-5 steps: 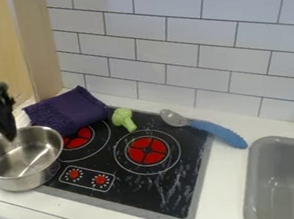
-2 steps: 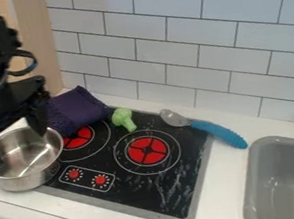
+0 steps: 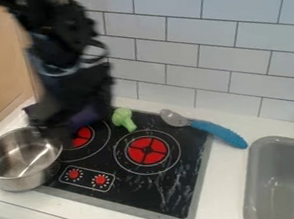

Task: Move the blue spoon to bottom right of the burner

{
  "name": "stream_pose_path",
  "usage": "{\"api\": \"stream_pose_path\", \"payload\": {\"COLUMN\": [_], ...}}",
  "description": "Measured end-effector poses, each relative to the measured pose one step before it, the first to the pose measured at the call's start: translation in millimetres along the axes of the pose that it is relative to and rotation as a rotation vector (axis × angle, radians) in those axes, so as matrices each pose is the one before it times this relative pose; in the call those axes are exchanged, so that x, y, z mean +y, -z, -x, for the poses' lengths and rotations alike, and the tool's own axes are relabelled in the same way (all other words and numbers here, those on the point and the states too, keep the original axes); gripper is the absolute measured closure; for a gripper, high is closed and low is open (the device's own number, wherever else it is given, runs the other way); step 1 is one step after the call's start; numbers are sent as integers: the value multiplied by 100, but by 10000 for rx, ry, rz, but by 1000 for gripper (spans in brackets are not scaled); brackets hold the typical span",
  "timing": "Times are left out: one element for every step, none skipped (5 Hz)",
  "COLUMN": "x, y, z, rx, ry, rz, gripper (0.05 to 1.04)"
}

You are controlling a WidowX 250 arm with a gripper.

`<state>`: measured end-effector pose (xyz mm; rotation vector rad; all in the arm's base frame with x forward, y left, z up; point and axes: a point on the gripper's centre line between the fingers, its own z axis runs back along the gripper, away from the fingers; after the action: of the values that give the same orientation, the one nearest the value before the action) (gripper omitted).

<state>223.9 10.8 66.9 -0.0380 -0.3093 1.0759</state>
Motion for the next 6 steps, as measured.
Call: {"api": "stream_pose_path", "payload": {"x": [-3397,-2949,-3138,-2390,-1261,-1258], "y": [255,1083,960,1029,1415,1235], "z": [1234,1564,1550,504,266,-34], "rx": [-6,226,357,411,277,94], "ry": [201,159,35,-474,-376,-129], "rz": [471,220,274,357,-49,-99], "gripper": [85,85,85,85,85,85]}}
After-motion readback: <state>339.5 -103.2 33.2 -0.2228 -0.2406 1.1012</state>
